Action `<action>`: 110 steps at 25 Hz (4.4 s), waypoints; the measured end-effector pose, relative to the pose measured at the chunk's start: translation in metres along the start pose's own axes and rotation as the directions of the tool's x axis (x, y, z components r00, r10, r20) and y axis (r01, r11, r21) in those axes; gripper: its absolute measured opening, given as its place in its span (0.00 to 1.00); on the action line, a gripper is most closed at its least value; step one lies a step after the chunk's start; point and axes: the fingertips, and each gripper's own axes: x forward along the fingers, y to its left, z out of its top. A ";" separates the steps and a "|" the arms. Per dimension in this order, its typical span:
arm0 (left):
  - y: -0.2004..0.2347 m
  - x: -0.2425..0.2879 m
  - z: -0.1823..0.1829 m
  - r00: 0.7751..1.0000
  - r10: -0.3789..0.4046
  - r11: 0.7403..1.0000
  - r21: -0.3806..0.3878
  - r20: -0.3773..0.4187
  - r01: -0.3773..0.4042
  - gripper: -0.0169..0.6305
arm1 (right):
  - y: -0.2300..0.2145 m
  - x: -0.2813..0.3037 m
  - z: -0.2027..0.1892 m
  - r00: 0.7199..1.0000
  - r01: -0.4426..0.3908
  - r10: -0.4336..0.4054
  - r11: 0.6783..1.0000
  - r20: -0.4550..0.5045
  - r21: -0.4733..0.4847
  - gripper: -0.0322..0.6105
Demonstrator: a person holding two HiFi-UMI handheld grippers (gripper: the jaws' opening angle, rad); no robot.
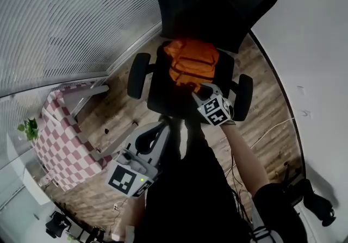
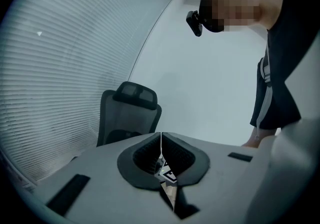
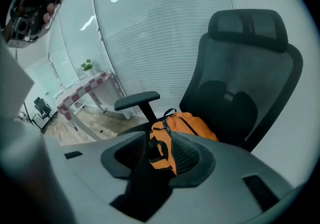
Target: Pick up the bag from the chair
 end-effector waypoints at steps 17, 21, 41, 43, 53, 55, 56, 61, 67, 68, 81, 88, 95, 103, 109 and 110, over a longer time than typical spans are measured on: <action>0.013 0.011 -0.030 0.997 0.025 0.996 -0.078 -0.069 -0.030 0.08 | -0.007 0.090 -0.052 0.979 -0.085 0.069 0.994 -0.192 -0.074 0.30; 0.011 0.010 -0.030 0.997 0.031 0.995 -0.089 -0.065 -0.037 0.08 | -0.006 0.103 -0.063 0.969 -0.103 0.077 0.990 -0.235 -0.099 0.29; -0.002 -0.007 -0.023 1.000 0.029 0.997 -0.069 -0.011 -0.030 0.08 | -0.011 0.067 -0.038 0.994 0.036 -0.045 0.995 -0.102 -0.091 0.09; -0.005 -0.009 -0.020 0.999 0.033 0.997 -0.066 -0.002 -0.033 0.08 | -0.013 0.059 -0.030 0.995 0.050 -0.057 0.995 -0.079 -0.091 0.09; -0.013 -0.026 -0.013 0.999 0.044 0.998 -0.040 0.029 -0.043 0.08 | -0.025 0.008 0.021 0.990 0.135 -0.131 0.987 0.053 -0.087 0.09; -0.016 -0.029 -0.006 0.998 0.029 0.999 -0.024 0.057 -0.028 0.08 | -0.023 -0.003 0.030 0.989 0.140 -0.134 0.985 0.068 -0.096 0.09; -0.016 -0.032 -0.005 0.998 0.027 1.000 -0.018 0.063 -0.026 0.08 | -0.022 -0.008 0.034 0.988 0.143 -0.136 0.985 0.077 -0.100 0.09; -0.014 -0.044 -0.002 0.996 0.047 0.999 -0.017 0.076 -0.046 0.08 | -0.020 -0.039 0.066 0.975 0.178 -0.164 0.980 0.148 -0.086 0.09; -0.013 -0.073 0.004 0.994 0.017 0.999 0.043 0.103 -0.022 0.08 | 0.002 -0.070 0.086 0.960 0.208 -0.197 0.977 0.197 -0.039 0.09; -0.012 -0.080 0.004 0.994 0.011 0.999 0.050 0.108 -0.017 0.08 | 0.008 -0.075 0.088 0.958 0.214 -0.203 0.976 0.203 -0.033 0.09; 0.011 -0.192 -0.016 0.982 -0.102 0.991 0.096 0.157 0.088 0.08 | 0.119 -0.123 0.082 0.918 0.331 -0.335 0.942 0.212 0.058 0.09; 0.032 -0.249 -0.032 0.973 -0.163 0.983 0.113 0.163 0.146 0.08 | 0.174 -0.154 0.096 0.864 0.404 -0.427 0.904 0.267 0.141 0.09; 0.038 -0.280 -0.053 0.960 -0.254 0.962 0.135 0.118 0.238 0.08 | 0.225 -0.201 0.112 0.780 0.443 -0.514 0.857 0.358 0.265 0.09; 0.021 -0.285 -0.062 0.941 -0.328 0.936 0.166 0.083 0.311 0.08 | 0.283 -0.253 0.119 0.725 0.405 -0.524 0.849 0.448 0.338 0.09; -0.004 -0.285 -0.058 0.937 -0.331 0.931 0.198 0.109 0.305 0.08 | 0.314 -0.310 0.121 0.663 0.389 -0.521 0.853 0.538 0.348 0.09; -0.011 -0.286 -0.057 0.937 -0.330 0.931 0.202 0.115 0.303 0.08 | 0.321 -0.321 0.120 0.657 0.387 -0.514 0.857 0.552 0.340 0.09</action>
